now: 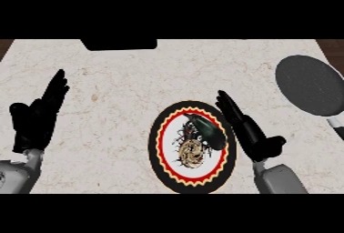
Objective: Pick the cupcake from the plate and place it in the pan
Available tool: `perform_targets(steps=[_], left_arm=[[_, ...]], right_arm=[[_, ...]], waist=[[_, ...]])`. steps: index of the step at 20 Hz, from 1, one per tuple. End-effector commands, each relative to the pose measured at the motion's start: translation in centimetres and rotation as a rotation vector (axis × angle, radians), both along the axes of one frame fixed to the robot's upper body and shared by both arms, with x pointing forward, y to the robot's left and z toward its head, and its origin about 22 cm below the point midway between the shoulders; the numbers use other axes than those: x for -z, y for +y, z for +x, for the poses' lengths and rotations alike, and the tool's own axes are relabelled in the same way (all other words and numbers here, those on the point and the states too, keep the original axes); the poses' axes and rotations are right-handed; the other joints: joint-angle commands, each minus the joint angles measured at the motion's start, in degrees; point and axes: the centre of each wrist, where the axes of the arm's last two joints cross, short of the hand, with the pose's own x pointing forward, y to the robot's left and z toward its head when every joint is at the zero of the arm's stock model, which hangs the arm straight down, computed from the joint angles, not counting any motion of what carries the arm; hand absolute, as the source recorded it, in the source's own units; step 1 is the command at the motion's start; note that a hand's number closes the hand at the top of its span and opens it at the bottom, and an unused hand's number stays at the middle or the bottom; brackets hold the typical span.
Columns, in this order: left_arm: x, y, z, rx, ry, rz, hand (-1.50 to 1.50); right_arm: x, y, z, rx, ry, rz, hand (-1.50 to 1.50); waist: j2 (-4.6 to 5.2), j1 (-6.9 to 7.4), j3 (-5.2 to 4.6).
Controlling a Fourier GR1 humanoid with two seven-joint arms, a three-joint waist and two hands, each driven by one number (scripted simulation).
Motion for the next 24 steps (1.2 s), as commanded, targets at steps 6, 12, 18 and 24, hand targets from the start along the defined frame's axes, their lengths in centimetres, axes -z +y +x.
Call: perform_targets(steps=[6,12,18,24], left_arm=[[-0.6,-1.0,1.1,-0.001,-0.070,-0.198,0.00],[0.3,1.7,-0.4,-0.016,-0.004,-0.259,0.00],[1.3,-0.9,0.1,-0.003,-0.019,-0.294,0.00],[1.6,-0.6,-0.3,0.032,-0.012,-0.265,0.00]], right_arm=[[-12.7,1.6,5.7,-0.262,-0.317,0.169,1.50],[-7.6,-6.9,-1.1,-0.040,-0.424,-0.365,-1.50],[-10.6,-11.7,-2.4,-0.074,-0.465,-0.569,-1.50],[-15.3,-7.8,-0.2,-0.140,-0.503,-0.698,-1.50]], waist=[[-2.14,3.08,-0.40],[-2.68,0.16,-0.38],[-2.20,0.77,-0.34],[-2.06,2.14,-0.37]])
